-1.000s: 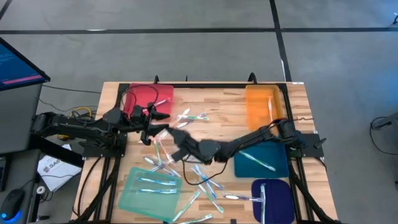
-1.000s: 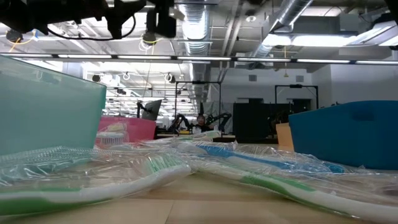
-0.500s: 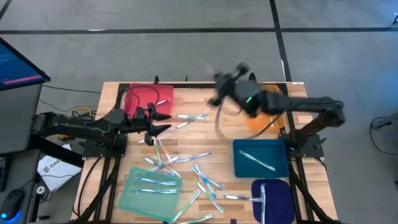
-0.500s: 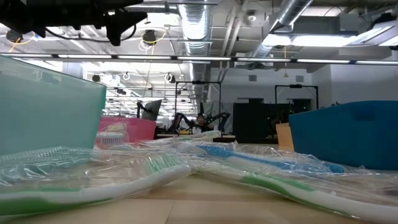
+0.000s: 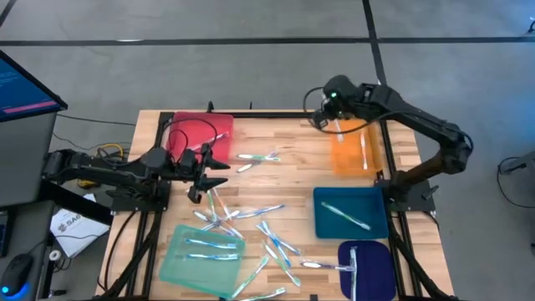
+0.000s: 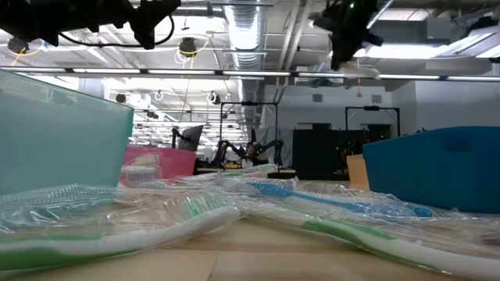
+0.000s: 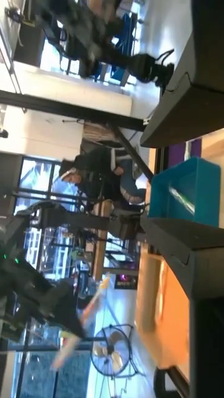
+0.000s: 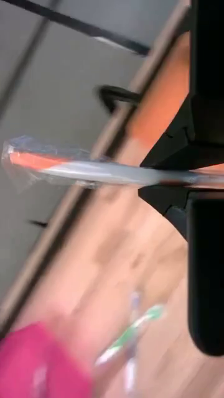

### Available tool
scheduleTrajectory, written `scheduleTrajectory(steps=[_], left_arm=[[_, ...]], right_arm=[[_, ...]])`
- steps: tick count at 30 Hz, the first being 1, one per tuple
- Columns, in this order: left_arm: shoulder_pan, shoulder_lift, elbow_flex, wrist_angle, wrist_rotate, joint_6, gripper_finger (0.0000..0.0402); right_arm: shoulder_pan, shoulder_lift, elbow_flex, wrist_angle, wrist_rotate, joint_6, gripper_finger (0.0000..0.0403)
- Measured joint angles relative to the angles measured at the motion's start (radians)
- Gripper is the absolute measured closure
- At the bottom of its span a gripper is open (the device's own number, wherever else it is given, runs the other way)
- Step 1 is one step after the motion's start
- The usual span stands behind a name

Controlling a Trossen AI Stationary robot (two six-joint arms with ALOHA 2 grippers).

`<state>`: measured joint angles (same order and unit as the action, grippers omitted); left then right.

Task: Pick & Place Toothbrushes
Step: Put the orange toothbrush into the orange bin

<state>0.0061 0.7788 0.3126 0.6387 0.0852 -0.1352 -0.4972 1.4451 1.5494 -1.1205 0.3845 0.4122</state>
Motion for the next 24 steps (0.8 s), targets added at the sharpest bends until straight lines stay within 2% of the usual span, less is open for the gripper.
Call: scheduleTrajectory(steps=[5, 10, 14, 18, 24], left_arm=[[-0.023, 0.000, 0.001, 0.018, -0.006, -0.006, 0.0216], [-0.048, 0.000, 0.001, 0.022, -0.010, -0.033, 0.0216], [-0.075, 0.000, 0.001, 0.023, -0.009, -0.033, 0.0216], [-0.100, 0.000, 0.001, 0.024, -0.009, -0.027, 0.0216], [-0.113, 0.000, 0.001, 0.030, -0.020, -0.021, 0.0216]], right_arm=[[-0.080, 0.116, -0.002, -0.117, -0.028, 0.013, 0.0383], [-0.106, 0.212, -0.003, -0.114, -0.049, 0.007, 0.0383], [-0.136, 0.218, -0.100, -0.095, -0.043, 0.008, 0.0383], [-0.160, 0.142, -0.287, -0.017, -0.050, 0.018, 0.0383], [-0.202, -0.105, -0.554, 0.167, -0.110, 0.065, 0.0383]])
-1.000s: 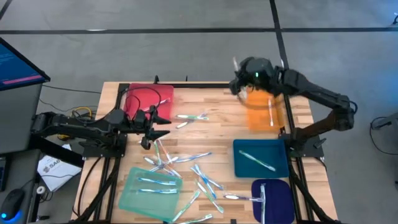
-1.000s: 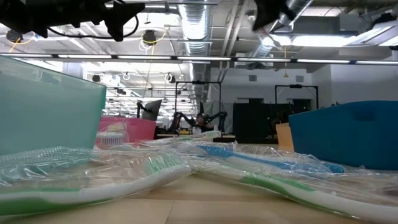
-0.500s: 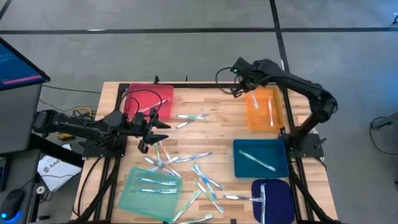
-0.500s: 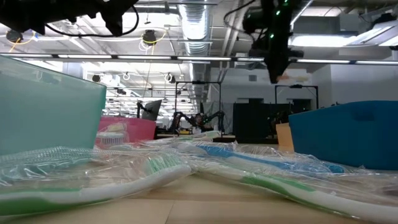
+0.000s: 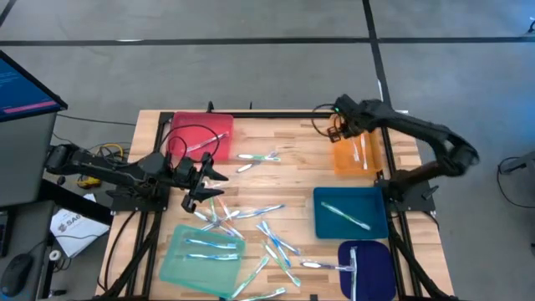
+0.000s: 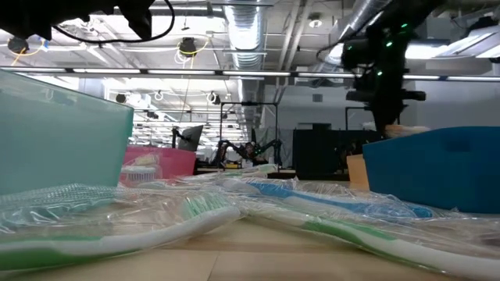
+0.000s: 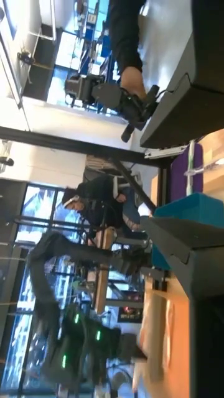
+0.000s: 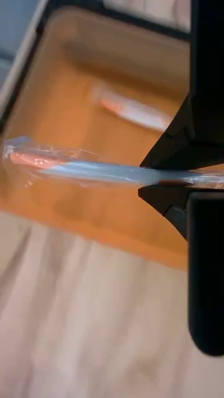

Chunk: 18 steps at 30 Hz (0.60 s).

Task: Pick & Place Toothbrushes
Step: Put the orange toothbrush into the orange bin

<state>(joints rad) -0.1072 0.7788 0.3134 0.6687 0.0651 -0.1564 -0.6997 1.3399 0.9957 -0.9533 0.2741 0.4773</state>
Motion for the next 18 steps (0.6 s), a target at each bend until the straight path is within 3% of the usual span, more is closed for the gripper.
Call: scheduleTrajectory(steps=[6, 9, 18], left_arm=[[0.001, 0.000, 0.000, 0.011, -0.040, 0.001, 0.0216], [0.002, 0.000, 0.000, 0.018, -0.040, 0.000, 0.0216], [0.002, 0.000, 0.000, 0.037, -0.035, 0.003, 0.0216]], right_arm=[[-0.069, -0.157, -0.178, 0.016, -0.015, 0.021, 0.0383], [-0.088, -0.204, -0.235, 0.037, -0.071, 0.019, 0.0383], [-0.129, -0.177, -0.252, 0.022, 0.006, 0.014, 0.0383]])
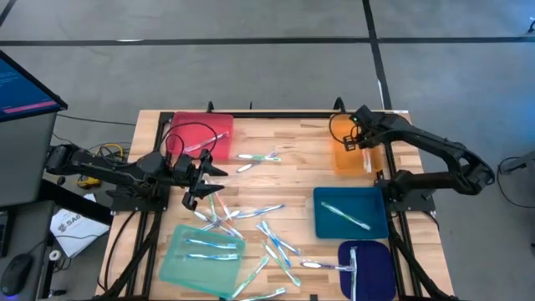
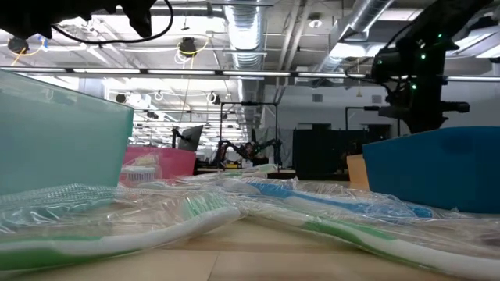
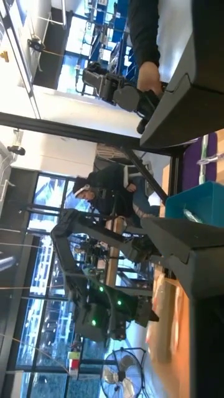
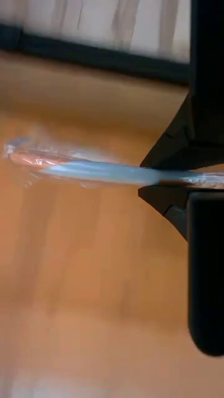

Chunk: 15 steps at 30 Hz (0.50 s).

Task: Pick & Place Toothbrushes
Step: Put the orange toothbrush into the orange bin

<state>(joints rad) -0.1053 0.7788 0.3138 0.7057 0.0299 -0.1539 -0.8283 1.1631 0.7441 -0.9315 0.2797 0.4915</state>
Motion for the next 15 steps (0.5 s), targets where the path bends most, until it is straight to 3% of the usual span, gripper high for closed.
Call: scheduleTrajectory(steps=[15], left_arm=[[0.000, 0.000, 0.000, -0.009, 0.008, 0.000, 0.0216]], right_arm=[[-0.077, 0.198, 0.000, 0.067, 0.002, -0.032, 0.0382]])
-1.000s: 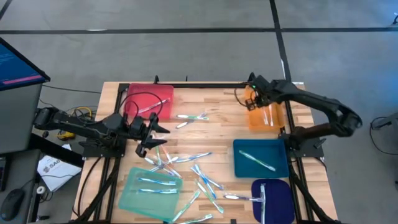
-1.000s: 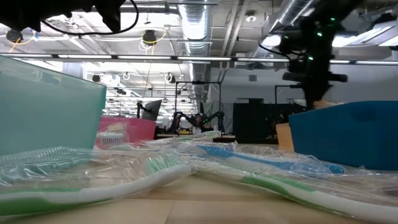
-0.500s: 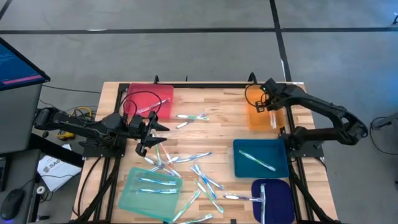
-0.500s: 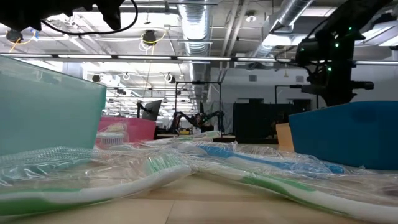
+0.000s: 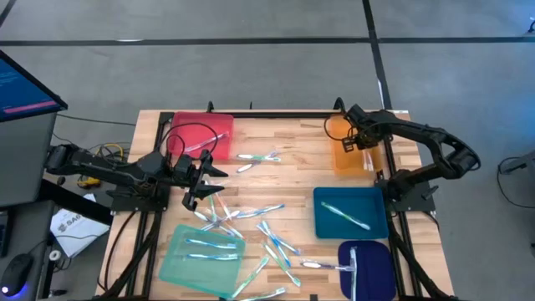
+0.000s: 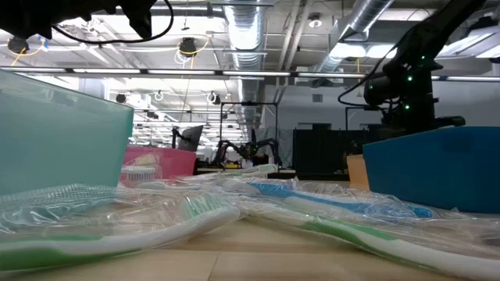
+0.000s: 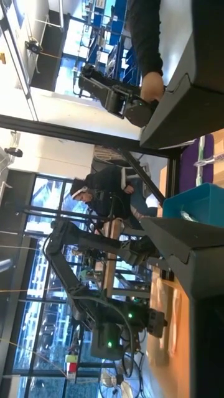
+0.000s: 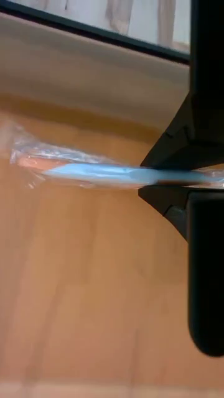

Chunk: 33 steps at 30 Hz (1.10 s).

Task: Pick & Place Toothbrushes
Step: Put the orange toothbrush into the orange bin

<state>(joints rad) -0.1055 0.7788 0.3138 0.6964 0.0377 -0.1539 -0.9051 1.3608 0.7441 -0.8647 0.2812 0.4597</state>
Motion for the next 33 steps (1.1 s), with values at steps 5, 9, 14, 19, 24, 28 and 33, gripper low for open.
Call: scheduleTrajectory(steps=[5, 9, 14, 19, 24, 28, 33], left_arm=[[0.000, 0.000, 0.000, 0.002, 0.000, 0.000, 0.0216], [0.000, 0.000, 0.000, 0.003, 0.000, 0.000, 0.0216], [0.000, 0.000, 0.000, 0.003, 0.000, 0.000, 0.0216], [0.000, 0.000, 0.000, 0.003, 0.000, 0.000, 0.0216], [0.000, 0.000, 0.000, 0.004, 0.000, 0.000, 0.0216], [0.000, 0.000, 0.000, 0.006, 0.000, -0.001, 0.0216], [0.000, 0.000, 0.000, 0.007, 0.001, -0.003, 0.0216]], right_arm=[[0.000, -0.008, 0.000, 0.001, -0.002, 0.012, 0.0382], [-0.012, -0.006, 0.000, -0.013, 0.007, 0.012, 0.0381], [-0.020, -0.006, 0.000, -0.006, 0.011, 0.012, 0.0370], [-0.019, -0.029, 0.000, -0.002, 0.004, 0.012, 0.0345], [-0.019, -0.033, 0.000, 0.003, -0.004, 0.012, 0.0340], [-0.019, -0.033, 0.000, 0.015, -0.002, 0.028, 0.0339], [-0.019, -0.033, 0.000, 0.012, -0.001, 0.027, 0.0338]])
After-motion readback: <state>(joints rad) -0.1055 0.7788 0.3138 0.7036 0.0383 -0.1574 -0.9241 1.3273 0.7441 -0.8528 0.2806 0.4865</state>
